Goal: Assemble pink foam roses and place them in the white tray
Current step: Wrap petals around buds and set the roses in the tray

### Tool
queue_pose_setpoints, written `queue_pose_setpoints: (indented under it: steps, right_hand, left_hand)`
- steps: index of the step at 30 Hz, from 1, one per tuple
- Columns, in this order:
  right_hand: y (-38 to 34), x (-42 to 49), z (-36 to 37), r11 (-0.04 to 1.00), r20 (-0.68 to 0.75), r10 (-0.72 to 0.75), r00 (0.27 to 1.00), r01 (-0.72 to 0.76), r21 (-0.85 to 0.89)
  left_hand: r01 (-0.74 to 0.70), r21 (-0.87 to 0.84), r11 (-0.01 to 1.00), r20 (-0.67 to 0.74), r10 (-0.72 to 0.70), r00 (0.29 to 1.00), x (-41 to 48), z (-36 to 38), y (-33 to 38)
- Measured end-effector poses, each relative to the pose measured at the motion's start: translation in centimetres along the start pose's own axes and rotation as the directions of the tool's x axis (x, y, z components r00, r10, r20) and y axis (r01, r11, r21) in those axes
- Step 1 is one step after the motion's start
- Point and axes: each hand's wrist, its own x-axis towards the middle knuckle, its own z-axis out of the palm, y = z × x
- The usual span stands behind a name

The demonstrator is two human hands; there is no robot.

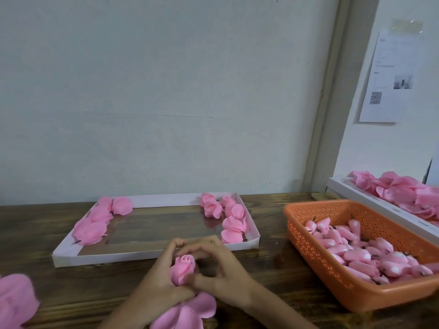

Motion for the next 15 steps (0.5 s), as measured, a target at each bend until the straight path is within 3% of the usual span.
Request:
queue_pose_setpoints:
  steps: [3,6,10,15]
  right_hand:
    - [-0.4,-0.1,-0.3,0.999,-0.013,-0.044,0.999,0.044,-0.017]
    - [-0.5,-0.1,-0.1,0.990,-0.164,-0.112,0.980,0.096,-0.103]
    - [-0.7,-0.1,0.7,0.997,-0.333,0.020,0.943,0.009,0.083]
    - [-1.5,-0.8,2.6,0.997,-0.277,0.001,0.961,0.021,0.076]
  left_hand:
    - [0.020,-0.020,1.000,-0.119,-0.022,0.993,0.2,0.5,-0.2]
    - [0.037,-0.146,0.989,-0.188,-0.064,0.980,0.4,0.8,0.0]
    - [0.028,-0.236,0.971,-0.279,-0.095,0.956,0.6,0.7,0.2]
    - [-0.018,-0.489,0.872,-0.371,-0.189,0.909,0.3,1.9,0.4]
